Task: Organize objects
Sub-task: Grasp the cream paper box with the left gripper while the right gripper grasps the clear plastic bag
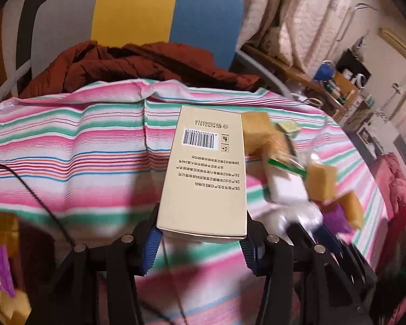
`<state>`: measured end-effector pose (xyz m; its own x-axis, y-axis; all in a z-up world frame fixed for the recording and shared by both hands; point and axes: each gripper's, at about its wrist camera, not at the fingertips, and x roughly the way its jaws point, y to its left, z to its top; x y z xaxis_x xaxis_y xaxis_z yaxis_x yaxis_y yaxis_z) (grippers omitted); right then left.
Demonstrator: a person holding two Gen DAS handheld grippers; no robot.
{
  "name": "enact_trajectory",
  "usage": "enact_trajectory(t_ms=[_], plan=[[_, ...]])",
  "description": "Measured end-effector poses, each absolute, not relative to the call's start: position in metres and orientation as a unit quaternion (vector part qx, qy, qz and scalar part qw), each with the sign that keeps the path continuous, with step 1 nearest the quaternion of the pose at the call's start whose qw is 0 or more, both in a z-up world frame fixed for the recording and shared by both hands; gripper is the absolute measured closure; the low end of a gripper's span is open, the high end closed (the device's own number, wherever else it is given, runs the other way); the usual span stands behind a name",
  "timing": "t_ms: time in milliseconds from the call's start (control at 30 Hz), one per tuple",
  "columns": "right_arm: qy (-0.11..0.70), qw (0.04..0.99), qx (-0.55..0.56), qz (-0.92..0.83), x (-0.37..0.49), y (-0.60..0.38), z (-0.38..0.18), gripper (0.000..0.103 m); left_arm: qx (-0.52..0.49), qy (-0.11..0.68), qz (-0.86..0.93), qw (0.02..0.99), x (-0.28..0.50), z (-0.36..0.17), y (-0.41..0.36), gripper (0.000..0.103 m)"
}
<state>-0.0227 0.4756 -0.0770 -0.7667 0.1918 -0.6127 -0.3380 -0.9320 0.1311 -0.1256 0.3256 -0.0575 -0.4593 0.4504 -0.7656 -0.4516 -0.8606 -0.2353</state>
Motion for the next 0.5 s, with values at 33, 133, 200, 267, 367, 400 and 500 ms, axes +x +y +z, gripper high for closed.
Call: enact_trajectory(t_ms=[33, 133, 200, 267, 367, 400, 500], plan=[[0.115, 0.143, -0.309, 0.933, -0.022, 0.475, -0.076, 0.06, -0.444, 0.001, 0.855, 0.267, -0.121, -0.055, 0.322, 0.051], [0.105, 0.148, -0.304, 0.935, -0.022, 0.471, -0.074, 0.06, -0.441, -0.011, 0.854, 0.276, -0.109, -0.051, 0.306, 0.051], [0.097, 0.151, -0.302, 0.936, -0.022, 0.468, -0.073, 0.06, -0.441, -0.027, 0.85, 0.288, -0.104, -0.049, 0.294, 0.051], [0.089, 0.155, -0.3, 0.937, -0.021, 0.465, -0.072, 0.06, -0.437, -0.037, 0.848, 0.298, -0.097, -0.047, 0.284, 0.051], [0.073, 0.159, -0.299, 0.938, -0.022, 0.459, -0.07, 0.06, -0.425, -0.041, 0.849, 0.312, -0.081, -0.042, 0.272, 0.051], [0.066, 0.16, -0.297, 0.939, -0.022, 0.457, -0.069, 0.06, -0.42, -0.041, 0.85, 0.316, -0.076, -0.04, 0.269, 0.051], [0.053, 0.165, -0.289, 0.941, -0.02, 0.452, -0.066, 0.06, -0.406, -0.049, 0.848, 0.337, -0.062, -0.037, 0.259, 0.051]])
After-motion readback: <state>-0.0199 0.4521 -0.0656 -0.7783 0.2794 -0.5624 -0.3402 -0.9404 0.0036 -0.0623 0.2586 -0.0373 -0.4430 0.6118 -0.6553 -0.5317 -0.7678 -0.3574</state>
